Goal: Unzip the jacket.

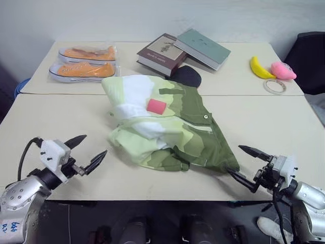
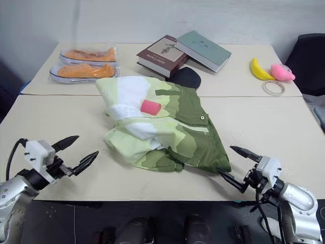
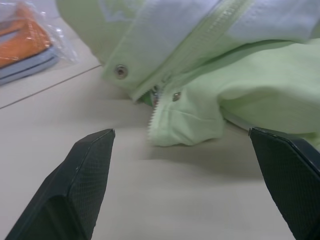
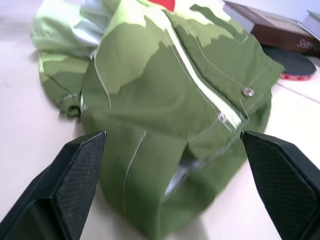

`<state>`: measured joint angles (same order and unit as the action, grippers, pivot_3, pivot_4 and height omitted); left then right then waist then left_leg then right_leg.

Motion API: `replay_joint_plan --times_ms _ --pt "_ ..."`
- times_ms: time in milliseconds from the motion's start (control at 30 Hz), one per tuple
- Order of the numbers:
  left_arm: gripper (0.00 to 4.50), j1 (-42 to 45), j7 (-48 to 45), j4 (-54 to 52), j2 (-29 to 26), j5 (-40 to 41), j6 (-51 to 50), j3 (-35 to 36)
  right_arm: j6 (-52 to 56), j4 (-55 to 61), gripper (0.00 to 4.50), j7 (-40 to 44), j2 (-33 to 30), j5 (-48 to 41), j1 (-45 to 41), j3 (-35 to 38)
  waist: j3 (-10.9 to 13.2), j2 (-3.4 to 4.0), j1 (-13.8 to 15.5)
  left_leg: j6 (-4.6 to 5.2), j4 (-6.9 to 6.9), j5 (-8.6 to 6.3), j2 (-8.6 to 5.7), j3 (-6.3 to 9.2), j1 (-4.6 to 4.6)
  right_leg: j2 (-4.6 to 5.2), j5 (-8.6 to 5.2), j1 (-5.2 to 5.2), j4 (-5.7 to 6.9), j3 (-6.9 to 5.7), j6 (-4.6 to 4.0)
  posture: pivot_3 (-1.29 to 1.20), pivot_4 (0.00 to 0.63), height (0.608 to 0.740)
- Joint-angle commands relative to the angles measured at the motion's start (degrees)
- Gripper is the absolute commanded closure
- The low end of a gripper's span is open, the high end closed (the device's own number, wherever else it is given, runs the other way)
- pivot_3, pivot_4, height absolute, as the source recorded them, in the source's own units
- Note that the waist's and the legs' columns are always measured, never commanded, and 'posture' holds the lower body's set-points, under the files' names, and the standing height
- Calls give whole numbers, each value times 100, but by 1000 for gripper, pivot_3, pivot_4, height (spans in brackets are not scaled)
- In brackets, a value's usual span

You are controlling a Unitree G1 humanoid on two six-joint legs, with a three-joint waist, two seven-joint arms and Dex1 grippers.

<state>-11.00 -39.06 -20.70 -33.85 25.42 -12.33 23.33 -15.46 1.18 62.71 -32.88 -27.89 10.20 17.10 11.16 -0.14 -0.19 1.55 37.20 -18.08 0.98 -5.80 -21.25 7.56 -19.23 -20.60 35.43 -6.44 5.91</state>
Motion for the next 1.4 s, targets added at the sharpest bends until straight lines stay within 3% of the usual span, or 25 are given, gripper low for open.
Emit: replay_joint_plan --times_ms 33,467,633,800,967,1067,1400 --pt "0 -111 -58 -127 -27 32 65 50 -251 143 11 -48 74 -92 203 218 0 0 -1 0 1 0 0 0 0 0 0 0 2 0 0 0 150 740" --pt "0 -442 -518 -222 -120 1131 -386 606 -347 126 11 -3 206 -173 38 31 0 0 12 -3 6 3 3 -1 5 5 -2 -3 -6 12 -3 0 150 740" --pt "0 53 -92 -460 -276 1556 -1201 450 -21 718 11 -231 285 -482 -79 -73 1 0 24 -1 10 4 2 1 4 5 -2 -2 -2 12 -3 0 150 740" --pt "0 1534 812 -676 -475 2691 -2880 -115 446 1510 11 -719 442 -857 -235 -113 0 -1 46 -5 15 8 -1 16 4 7 -1 -1 13 11 -3 0 150 740" --pt "0 3907 1979 187 346 2044 -3367 -1293 583 1729 11 -901 479 -779 -326 -175 -1 -5 150 -4 20 12 -13 19 0 -3 0 2 23 5 0 0 150 740" --pt "0 4802 2343 895 853 1535 -3474 -1803 640 1781 11 -979 473 -801 -420 -192 1 -9 167 5 32 20 -19 13 -9 -11 3 2 34 1 6 0 150 740" --pt "0 5674 2018 2547 1655 675 -3412 -2572 850 2186 11 -1432 646 -819 -735 -377 7 -20 151 -4 33 32 -9 -3 -8 -47 4 -9 31 16 10 0 150 740"
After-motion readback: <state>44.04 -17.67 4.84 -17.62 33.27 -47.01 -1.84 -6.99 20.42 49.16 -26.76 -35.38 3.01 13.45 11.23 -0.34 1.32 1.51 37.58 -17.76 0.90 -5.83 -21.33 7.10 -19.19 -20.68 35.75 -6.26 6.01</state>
